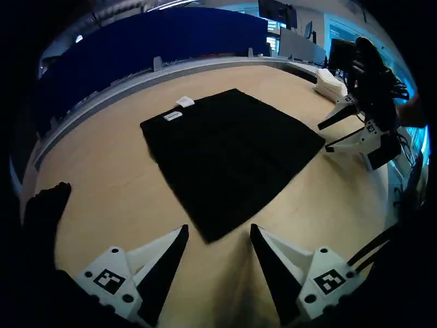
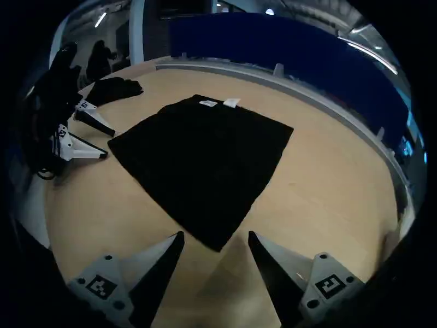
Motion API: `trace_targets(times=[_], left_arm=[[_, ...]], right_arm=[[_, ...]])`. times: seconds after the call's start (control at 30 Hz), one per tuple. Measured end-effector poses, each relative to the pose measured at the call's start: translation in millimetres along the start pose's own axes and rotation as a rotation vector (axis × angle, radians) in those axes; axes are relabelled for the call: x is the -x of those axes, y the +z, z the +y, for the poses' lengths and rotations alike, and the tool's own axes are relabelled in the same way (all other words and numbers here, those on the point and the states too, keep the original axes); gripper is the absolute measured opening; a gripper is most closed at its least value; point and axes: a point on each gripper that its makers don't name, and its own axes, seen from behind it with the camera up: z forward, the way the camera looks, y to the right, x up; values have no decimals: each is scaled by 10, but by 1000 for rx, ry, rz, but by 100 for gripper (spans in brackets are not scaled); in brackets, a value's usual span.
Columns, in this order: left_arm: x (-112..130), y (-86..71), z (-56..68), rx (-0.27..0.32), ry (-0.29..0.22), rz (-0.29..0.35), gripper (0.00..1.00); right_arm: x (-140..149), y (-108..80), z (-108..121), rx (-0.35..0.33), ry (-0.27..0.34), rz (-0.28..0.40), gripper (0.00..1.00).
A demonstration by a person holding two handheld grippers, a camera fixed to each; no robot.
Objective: Fold towel
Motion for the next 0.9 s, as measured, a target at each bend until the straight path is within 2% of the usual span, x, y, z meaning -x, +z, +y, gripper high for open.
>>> trace_targets(times=[0.13,0.47,0.6,0.9], left_arm=[[15,12,21,4,1,-11,77],[19,6,38,0,9,-37,65],[20,11,62,5,20,-49,55],[21,23,82,0,29,-55,52]], right_arm=[[56,14,-11,-5,1,-5,77],[88,10,44,-10,18,-4,65],[84,15,26,-21,16,-7,56],[84,16,9,-24,22,-7,32]])
